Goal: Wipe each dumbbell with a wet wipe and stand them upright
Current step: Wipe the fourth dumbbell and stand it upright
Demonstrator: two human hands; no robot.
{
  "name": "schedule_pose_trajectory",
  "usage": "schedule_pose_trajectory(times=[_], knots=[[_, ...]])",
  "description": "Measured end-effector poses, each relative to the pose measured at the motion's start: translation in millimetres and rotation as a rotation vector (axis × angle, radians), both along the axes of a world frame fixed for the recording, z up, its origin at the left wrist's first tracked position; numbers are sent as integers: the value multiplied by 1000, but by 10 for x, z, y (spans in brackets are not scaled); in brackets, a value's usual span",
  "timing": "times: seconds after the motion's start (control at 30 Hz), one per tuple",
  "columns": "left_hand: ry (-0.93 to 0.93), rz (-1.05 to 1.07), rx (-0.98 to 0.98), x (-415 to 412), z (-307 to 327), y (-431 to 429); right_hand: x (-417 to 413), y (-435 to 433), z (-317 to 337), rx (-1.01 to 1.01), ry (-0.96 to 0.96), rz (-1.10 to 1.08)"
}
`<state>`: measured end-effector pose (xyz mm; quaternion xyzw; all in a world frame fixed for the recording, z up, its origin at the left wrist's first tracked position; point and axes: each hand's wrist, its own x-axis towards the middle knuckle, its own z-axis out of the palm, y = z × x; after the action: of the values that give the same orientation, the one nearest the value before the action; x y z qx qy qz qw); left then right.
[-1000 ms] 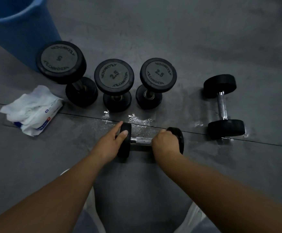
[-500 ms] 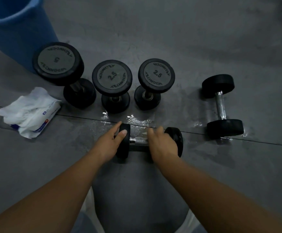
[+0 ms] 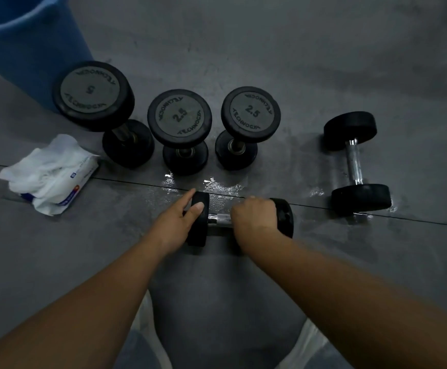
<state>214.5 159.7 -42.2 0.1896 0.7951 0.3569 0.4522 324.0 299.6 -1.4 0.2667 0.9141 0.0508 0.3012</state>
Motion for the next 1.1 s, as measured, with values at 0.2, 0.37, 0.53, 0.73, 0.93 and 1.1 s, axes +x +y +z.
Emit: schedule_pose_trajectory(times=[0.2, 0.37, 0.53, 0.73, 0.93, 1.1], knots=[[-25, 10, -6, -38, -21, 34, 127, -183, -44, -323, 284, -178], [-6, 4, -21, -39, -10, 24, 224, -270, -287, -367, 563, -285], [-31, -3, -5, -24, 39, 48, 162, -408, -298, -462, 625, -246], [25, -15, -48, -113, 57, 190, 146, -367, -293, -496, 559, -265], [36, -22, -76, -157, 110, 293, 146, -332, -239, -439, 600, -249], [-245, 7, -59, -40, 166, -66, 200, -346, -255, -477, 495, -157]])
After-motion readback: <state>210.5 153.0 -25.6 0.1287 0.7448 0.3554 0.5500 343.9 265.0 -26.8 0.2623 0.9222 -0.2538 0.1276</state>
